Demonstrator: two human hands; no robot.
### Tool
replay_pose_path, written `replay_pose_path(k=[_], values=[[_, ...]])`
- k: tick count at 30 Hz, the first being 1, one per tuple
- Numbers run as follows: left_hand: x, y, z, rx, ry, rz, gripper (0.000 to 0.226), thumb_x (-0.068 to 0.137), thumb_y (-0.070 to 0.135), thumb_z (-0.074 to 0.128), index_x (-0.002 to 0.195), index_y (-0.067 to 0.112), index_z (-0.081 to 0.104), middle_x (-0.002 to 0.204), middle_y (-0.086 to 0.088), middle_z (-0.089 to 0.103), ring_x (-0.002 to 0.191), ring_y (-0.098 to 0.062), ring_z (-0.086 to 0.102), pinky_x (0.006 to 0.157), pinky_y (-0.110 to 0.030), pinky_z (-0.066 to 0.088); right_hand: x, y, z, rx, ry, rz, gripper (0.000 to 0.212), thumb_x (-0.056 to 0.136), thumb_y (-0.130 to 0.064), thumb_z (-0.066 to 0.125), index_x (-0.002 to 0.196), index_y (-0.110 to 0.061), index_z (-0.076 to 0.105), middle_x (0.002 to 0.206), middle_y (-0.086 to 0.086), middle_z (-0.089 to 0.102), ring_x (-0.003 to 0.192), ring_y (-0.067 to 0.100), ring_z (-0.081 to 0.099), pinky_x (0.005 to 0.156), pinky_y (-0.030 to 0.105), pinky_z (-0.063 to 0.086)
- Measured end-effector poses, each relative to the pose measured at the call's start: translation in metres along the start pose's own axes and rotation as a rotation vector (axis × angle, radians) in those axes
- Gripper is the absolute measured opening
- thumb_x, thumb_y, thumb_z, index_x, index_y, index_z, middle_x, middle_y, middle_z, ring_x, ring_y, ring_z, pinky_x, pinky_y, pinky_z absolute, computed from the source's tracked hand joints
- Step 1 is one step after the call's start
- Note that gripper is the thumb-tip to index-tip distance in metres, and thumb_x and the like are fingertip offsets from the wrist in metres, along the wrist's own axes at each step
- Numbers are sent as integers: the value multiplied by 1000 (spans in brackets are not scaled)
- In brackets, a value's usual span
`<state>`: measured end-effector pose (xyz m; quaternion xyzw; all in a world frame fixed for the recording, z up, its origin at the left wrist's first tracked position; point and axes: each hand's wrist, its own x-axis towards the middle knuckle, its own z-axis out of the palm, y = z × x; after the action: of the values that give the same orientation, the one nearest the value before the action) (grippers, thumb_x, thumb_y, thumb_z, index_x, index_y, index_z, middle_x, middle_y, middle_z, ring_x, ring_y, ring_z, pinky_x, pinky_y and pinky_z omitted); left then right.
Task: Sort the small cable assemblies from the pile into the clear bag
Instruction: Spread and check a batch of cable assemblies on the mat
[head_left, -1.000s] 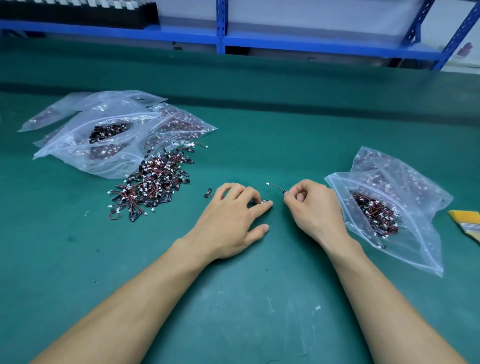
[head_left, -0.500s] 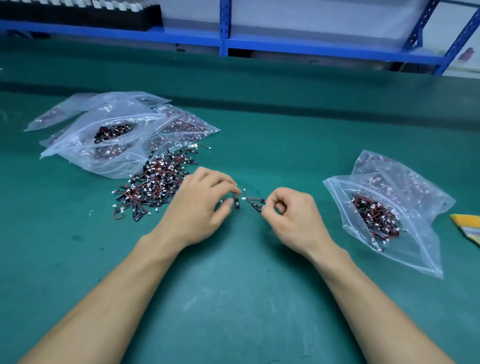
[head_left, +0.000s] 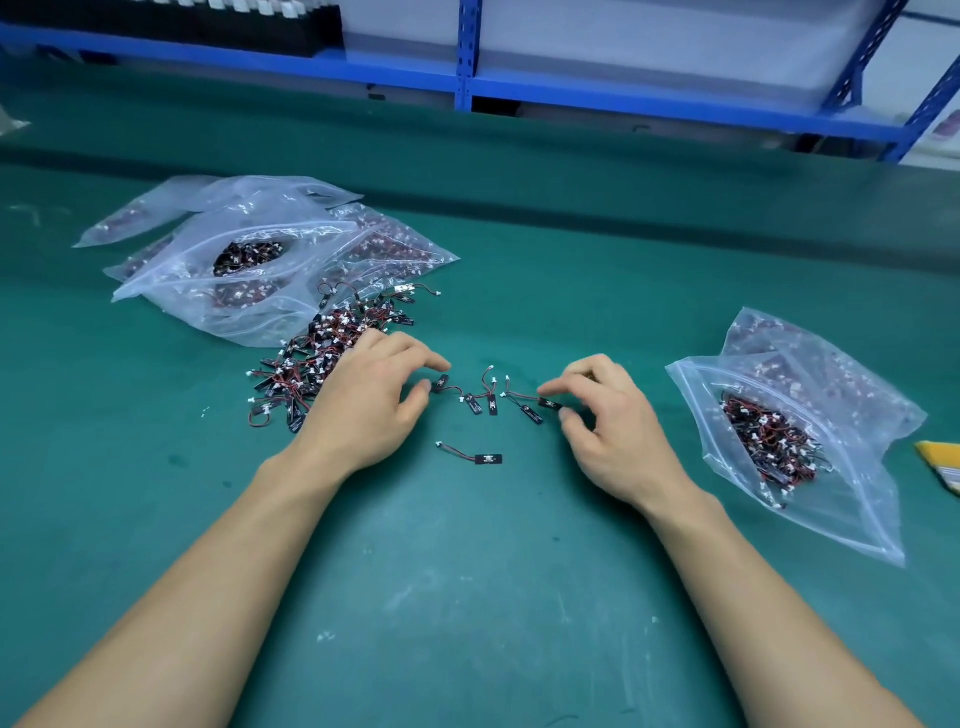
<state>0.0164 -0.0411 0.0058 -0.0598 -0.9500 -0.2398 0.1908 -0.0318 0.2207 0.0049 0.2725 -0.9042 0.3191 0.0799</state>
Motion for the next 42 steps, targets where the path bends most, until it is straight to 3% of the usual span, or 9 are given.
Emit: replay_pose_path(k=[3, 7, 13, 17, 22, 27, 33, 38, 42], values=[[1, -1, 2, 24, -51, -22, 29, 92, 10, 58, 114, 25, 70, 111, 11, 62, 105, -18, 44, 98, -44, 41, 3, 8, 3, -63, -76, -3, 39, 91, 1, 51, 115, -22, 72, 108, -9, 56, 104, 14, 44, 95, 34, 42], [1, -2, 4, 54, -110, -11, 31, 95, 12, 55, 116, 29, 71, 112, 13, 61, 100, -13, 39, 99, -41, 40, 5, 14, 5, -88, -75, 29, 31, 95, -11, 56, 115, -27, 73, 100, -13, 58, 101, 11, 41, 96, 31, 40], [1, -2, 7, 65, -118, -22, 27, 95, 19, 58, 117, 31, 71, 111, 14, 61, 99, -11, 37, 99, -39, 41, 4, 15, 4, -112, -13, 68, 18, 92, -21, 65, 106, -26, 76, 87, -11, 62, 93, 14, 44, 81, 26, 37], [1, -2, 6, 57, -120, -19, 25, 94, 21, 60, 115, 31, 71, 108, 13, 62, 99, -12, 40, 98, -38, 41, 5, 15, 1, -144, -14, 117, 13, 91, -23, 66, 99, -26, 76, 82, -11, 64, 91, 16, 48, 81, 31, 45], [1, -1, 5, 46, -108, -26, 17, 92, 22, 62, 100, 32, 74, 100, 13, 63, 96, -12, 42, 94, -38, 42, 4, 14, -1, -172, 10, 194, 6, 87, -30, 69, 84, -30, 73, 74, -15, 62, 88, 14, 52, 75, 32, 47], [1, -3, 5, 44, -119, -14, 15, 91, 22, 64, 96, 32, 74, 97, 13, 64, 92, -11, 42, 90, -35, 43, 4, 12, 1, -234, 50, 251, 12, 86, -37, 68, 75, -33, 66, 69, -16, 57, 83, 11, 50, 62, 29, 37], [1, -3, 7, 9, -120, 6, 16, 92, 24, 65, 101, 34, 74, 94, 15, 62, 90, -11, 43, 84, -30, 42, 3, 10, 3, -206, 88, 286, 22, 86, -47, 68, 70, -33, 60, 69, -15, 58, 82, 12, 50, 62, 29, 35], [-1, -3, 6, 7, -78, -13, 18, 91, 21, 65, 105, 30, 72, 93, 18, 59, 91, -10, 45, 85, -32, 44, 2, 9, 1, -140, 131, 282, 22, 88, -41, 66, 70, -31, 61, 71, -13, 59, 84, 14, 52, 65, 30, 37], [-4, 2, 5, 27, -137, -1, 21, 92, 21, 62, 108, 31, 72, 100, 15, 61, 99, -13, 51, 91, -37, 46, 1, 9, 3, -88, 122, 268, 16, 88, -37, 67, 75, -28, 67, 73, -12, 62, 84, 14, 53, 68, 30, 39]])
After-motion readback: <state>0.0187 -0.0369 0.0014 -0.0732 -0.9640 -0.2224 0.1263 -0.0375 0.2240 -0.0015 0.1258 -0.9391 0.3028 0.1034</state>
